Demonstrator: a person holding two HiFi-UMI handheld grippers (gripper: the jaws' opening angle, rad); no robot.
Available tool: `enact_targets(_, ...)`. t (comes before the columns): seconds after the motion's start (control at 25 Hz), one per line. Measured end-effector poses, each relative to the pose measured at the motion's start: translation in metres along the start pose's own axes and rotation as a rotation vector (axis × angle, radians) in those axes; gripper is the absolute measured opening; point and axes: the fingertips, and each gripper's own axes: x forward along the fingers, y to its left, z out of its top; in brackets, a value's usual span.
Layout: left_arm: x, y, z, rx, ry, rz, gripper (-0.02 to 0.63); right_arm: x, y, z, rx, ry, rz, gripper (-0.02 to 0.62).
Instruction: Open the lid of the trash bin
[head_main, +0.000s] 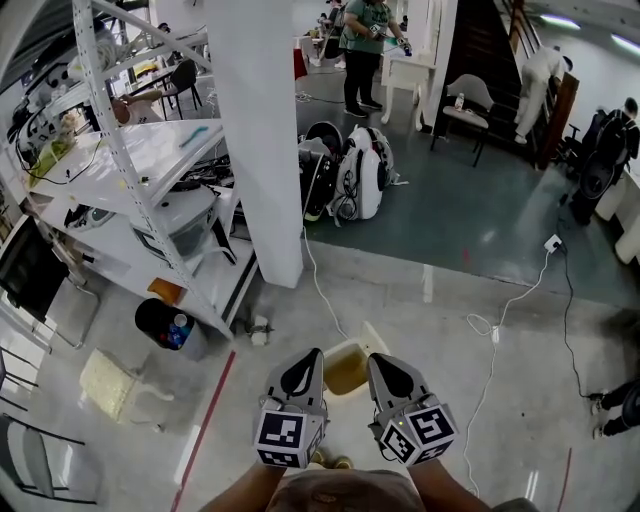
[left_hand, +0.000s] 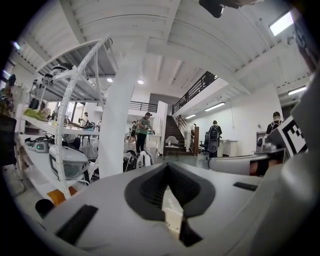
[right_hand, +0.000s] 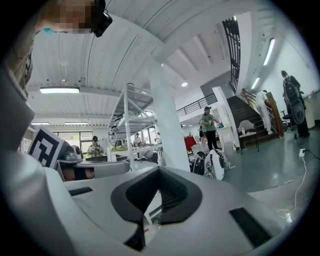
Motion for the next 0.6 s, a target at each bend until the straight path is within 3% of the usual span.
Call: enact_targets(0.6,-0.0036,0.0008,-0.0056,-0.019,0.011,0.007,0.000,-0.0005,0.0033,0.0039,0.000,-0.008,0.011,0.017)
